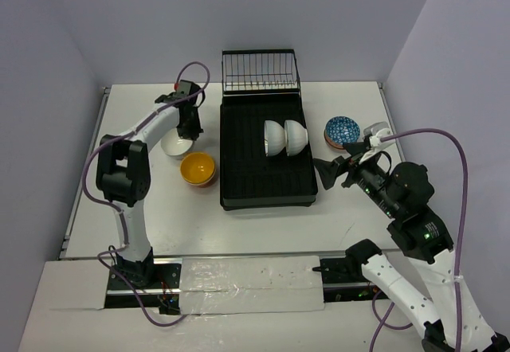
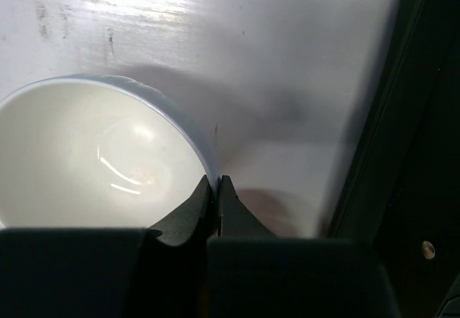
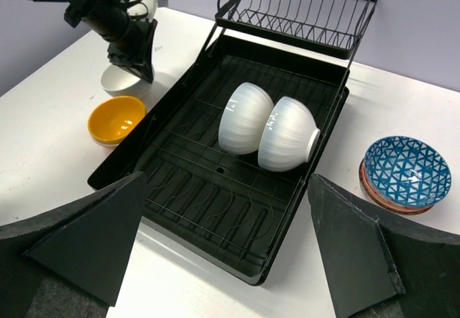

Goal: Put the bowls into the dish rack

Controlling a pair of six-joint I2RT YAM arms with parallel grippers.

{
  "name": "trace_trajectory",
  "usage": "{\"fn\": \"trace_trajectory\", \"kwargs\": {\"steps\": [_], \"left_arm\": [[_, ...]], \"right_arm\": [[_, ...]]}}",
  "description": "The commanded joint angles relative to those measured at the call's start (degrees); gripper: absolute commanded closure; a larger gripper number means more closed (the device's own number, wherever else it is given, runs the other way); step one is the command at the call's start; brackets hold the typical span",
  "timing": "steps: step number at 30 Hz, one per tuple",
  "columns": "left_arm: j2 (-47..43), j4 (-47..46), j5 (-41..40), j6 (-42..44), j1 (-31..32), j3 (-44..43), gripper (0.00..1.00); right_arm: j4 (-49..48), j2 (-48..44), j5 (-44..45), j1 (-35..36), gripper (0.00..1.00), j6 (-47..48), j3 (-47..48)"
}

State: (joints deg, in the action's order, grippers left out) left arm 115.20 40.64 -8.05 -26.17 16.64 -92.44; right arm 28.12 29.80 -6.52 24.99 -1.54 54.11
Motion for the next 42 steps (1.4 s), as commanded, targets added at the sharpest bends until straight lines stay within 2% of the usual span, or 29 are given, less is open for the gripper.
{"fn": "trace_trajectory", "kwargs": {"steps": [1, 4, 7, 8, 11, 12, 13, 15, 16, 18, 23, 26, 30, 42], "left_arm": [[-4.44, 3.21, -3.10, 0.33, 0.05, -4.75, 1.00], [-10.92, 2.52, -2.50, 0.77, 0.05, -5.47, 1.00], [-18.65, -2.66, 5.21, 1.74, 0.05, -4.07, 1.00], [-20.35, -4.33, 10.72, 1.65, 0.06, -3.36, 1.00], [-25.89, -11.53, 20.33, -0.09, 0.06, -0.03, 1.00], [-26.86, -13.47, 26.54, -0.98, 0.06, 0.94, 1.00], [-28.52, -17.92, 29.99, -1.85, 0.06, 3.30, 1.00], [-29.94, -23.65, 39.81, -6.07, 0.06, 6.21, 1.00], [-31.07, -29.77, 42.48, -9.56, 0.23, 9.27, 1.00], [-31.79, -35.17, 47.23, -12.75, 0.58, 12.01, 1.00], [-31.27, -52.91, 52.79, -21.98, 3.39, 20.63, 1.00], [-28.98, -55.49, 53.22, -23.83, 5.68, 22.04, 1.00], [-25.30, -67.32, 54.81, -28.49, 7.00, 25.55, 1.00], [-17.82, -78.08, 55.34, -31.66, 7.09, 31.45, 1.00]], "right_arm": [[-2.89, 0.87, 0.29, 0.41, 0.00, 0.93, 0.38], [-2.98, 0.87, -0.15, 0.41, 0.00, 0.84, 0.39], [-3.42, 0.61, -0.42, 0.41, 0.00, 0.93, 0.30], [-3.51, 0.61, -0.59, 0.49, 0.00, 0.93, 0.21], [-3.95, 0.61, -1.38, 0.49, 0.00, 0.58, 0.12], [-3.95, 0.78, -1.65, 0.49, 0.00, 0.40, 0.12], [-4.12, 0.70, -1.82, 0.41, 0.00, 0.22, 0.12], [-4.12, 0.52, -2.44, 0.49, 0.00, -0.13, 0.21], [-4.04, 0.43, -2.44, 0.41, 0.00, -0.30, 0.38], [-3.86, 0.26, -2.18, 0.41, 0.00, -0.30, 0.47], [-3.51, -0.71, -1.56, 0.41, 0.00, -1.18, 0.21], [-3.42, -1.15, -1.65, 0.41, 0.00, -1.89, 0.04], [-3.77, -1.15, -2.09, 0.41, 0.00, -2.76, -0.49], [-3.25, 0.08, -2.26, 0.49, 0.00, -2.41, 0.65]]}}
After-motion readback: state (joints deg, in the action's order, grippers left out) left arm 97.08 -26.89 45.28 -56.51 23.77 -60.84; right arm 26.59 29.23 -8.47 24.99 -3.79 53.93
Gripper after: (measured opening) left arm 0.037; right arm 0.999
